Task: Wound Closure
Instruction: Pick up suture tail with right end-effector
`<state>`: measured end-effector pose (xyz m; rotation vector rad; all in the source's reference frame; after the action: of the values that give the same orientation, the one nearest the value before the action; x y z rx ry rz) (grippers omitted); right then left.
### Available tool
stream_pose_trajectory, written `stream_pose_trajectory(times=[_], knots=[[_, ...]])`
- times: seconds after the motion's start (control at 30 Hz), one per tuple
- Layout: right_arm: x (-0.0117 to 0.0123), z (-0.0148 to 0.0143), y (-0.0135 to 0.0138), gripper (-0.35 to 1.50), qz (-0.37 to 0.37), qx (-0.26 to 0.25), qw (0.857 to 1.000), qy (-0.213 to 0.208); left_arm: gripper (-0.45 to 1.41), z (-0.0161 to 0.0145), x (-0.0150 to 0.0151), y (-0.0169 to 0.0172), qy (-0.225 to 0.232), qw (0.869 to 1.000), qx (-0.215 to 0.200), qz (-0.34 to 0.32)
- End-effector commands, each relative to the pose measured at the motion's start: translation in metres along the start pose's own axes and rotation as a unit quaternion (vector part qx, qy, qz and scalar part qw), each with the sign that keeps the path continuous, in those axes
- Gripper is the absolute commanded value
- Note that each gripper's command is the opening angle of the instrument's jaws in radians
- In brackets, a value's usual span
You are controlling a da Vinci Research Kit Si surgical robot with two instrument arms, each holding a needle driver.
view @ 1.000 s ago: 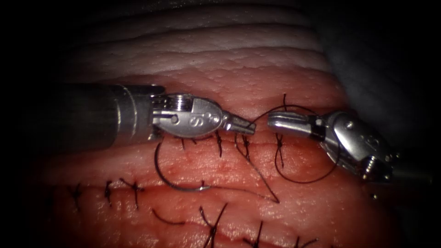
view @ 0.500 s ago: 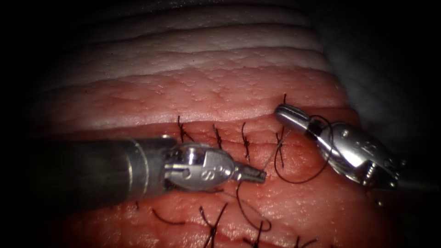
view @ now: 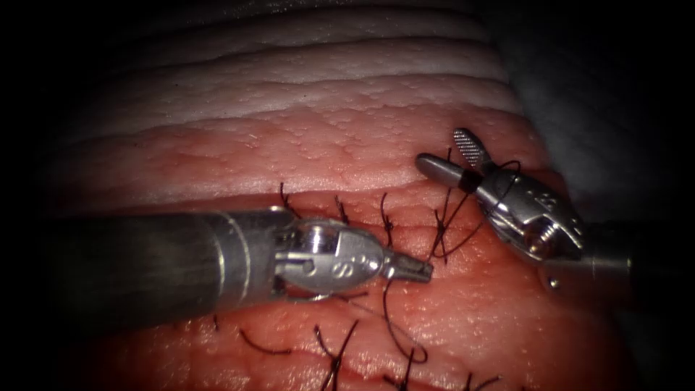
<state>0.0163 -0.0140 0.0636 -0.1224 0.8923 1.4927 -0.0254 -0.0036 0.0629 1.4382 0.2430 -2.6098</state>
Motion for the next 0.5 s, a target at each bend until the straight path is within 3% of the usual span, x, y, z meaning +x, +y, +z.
stream_pose_trajectory(times=[0.03, 0.1, 0.23, 0.43, 0.5], knots=[[-0.0006, 0.0010, -0.0001, 1.30, 0.001, -0.005, 1.000, 0.000, -0.45, 0.0008, -0.0002, -0.0003, 0.000, 1.000, 0.001, 0.001], [-0.0008, 0.0012, 0.0000, 1.28, 0.004, -0.007, 1.000, -0.004, -0.45, 0.0009, -0.0004, -0.0003, 0.000, 1.000, 0.001, 0.002], [-0.0010, 0.0013, 0.0000, 1.03, 0.004, 0.006, 1.000, -0.023, -0.45, 0.0011, -0.0005, 0.0000, -0.001, 1.000, 0.002, 0.003], [-0.0011, 0.0012, -0.0001, 0.91, 0.004, 0.007, 0.999, -0.031, -0.45, 0.0009, -0.0006, 0.0001, -0.002, 1.000, 0.000, 0.004], [-0.0011, 0.0012, -0.0002, 0.74, 0.005, 0.007, 0.999, -0.033, -0.45, 0.0009, -0.0006, 0.0001, -0.002, 1.000, -0.001, 0.004]])
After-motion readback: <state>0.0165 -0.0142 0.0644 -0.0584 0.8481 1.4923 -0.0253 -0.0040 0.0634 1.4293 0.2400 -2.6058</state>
